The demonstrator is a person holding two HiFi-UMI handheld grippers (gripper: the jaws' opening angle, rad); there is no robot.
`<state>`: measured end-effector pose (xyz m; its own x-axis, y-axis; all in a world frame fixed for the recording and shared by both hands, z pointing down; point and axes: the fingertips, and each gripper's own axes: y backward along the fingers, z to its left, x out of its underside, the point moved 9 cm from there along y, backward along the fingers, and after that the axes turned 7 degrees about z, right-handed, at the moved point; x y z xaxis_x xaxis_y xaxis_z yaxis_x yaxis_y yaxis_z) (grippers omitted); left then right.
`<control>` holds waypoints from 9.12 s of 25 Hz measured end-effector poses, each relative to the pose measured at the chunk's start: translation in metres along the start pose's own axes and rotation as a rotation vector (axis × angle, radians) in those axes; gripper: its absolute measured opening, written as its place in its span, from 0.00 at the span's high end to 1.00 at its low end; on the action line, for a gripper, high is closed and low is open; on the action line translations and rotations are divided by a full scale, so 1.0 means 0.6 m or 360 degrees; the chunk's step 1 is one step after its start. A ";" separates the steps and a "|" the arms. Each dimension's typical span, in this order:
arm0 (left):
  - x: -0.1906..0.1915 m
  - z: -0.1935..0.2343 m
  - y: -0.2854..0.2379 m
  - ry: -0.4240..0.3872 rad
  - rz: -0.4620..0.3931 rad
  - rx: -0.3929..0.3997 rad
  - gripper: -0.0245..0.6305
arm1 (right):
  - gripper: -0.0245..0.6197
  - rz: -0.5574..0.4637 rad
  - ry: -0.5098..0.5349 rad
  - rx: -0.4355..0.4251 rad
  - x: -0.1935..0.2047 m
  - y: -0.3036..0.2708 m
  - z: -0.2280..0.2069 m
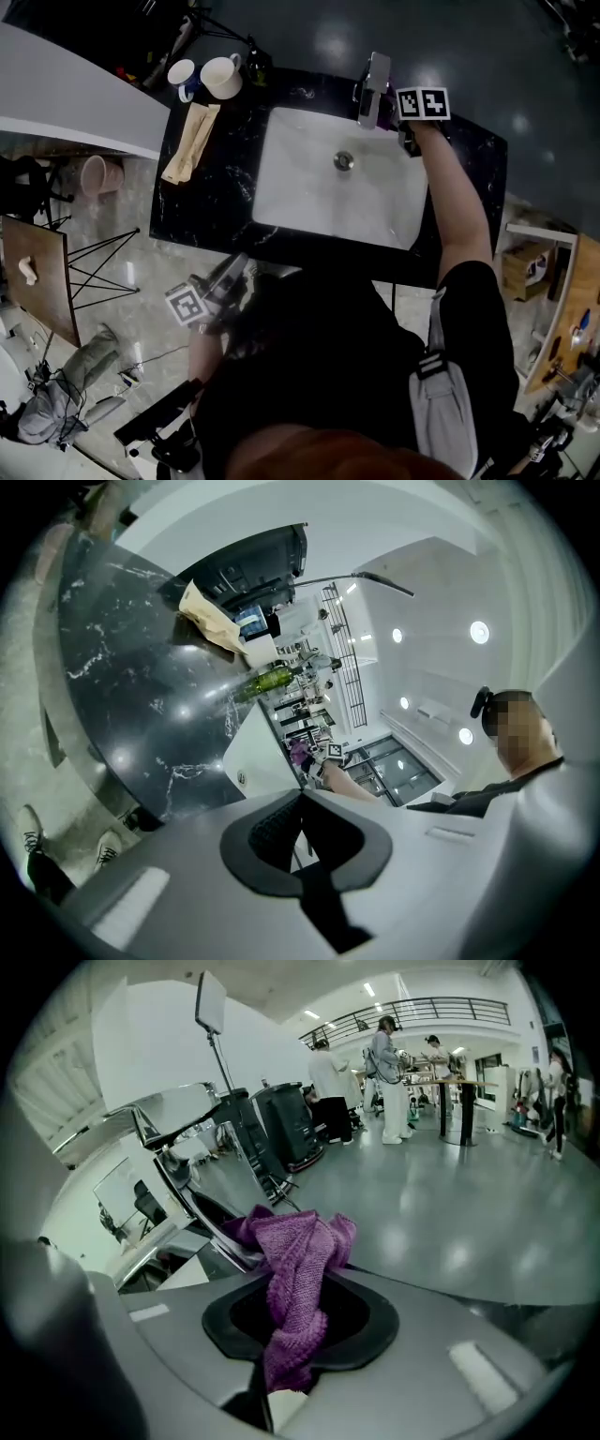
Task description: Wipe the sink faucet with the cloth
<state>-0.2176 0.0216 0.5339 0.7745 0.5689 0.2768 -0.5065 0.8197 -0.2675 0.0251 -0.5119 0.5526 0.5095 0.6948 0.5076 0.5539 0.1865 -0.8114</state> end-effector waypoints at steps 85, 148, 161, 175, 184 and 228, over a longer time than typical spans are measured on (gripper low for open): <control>-0.103 -0.055 0.113 -0.0373 0.0576 0.0689 0.77 | 0.80 -0.0930 -0.0351 -0.1206 0.318 0.298 0.611; -0.334 -0.263 -0.452 -0.0499 0.0120 0.0571 0.82 | 0.95 -0.1519 -0.1249 -0.0466 0.753 0.508 0.363; -0.411 -0.112 -0.656 -0.0124 0.0179 0.0402 0.82 | 0.95 -0.1445 -0.1442 -0.0287 0.702 0.444 0.357; -0.374 -0.012 -0.689 -0.0416 0.0520 -0.0242 0.82 | 0.95 -0.1444 -0.1511 -0.0208 0.711 0.436 0.377; -0.430 -0.185 -0.638 -0.0608 0.0410 0.0289 0.82 | 0.95 -0.1450 -0.1530 -0.0276 0.719 0.437 0.368; -0.508 -0.266 -0.769 -0.0984 0.1243 0.0466 0.82 | 0.95 -0.1413 -0.1859 -0.0358 0.742 0.375 0.332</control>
<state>-0.1596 -0.5406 0.4257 -0.0967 0.8159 0.5701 -0.9199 0.1454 -0.3641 0.2456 -0.0220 0.5382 -0.7858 0.5858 0.1984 0.5366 0.8052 -0.2523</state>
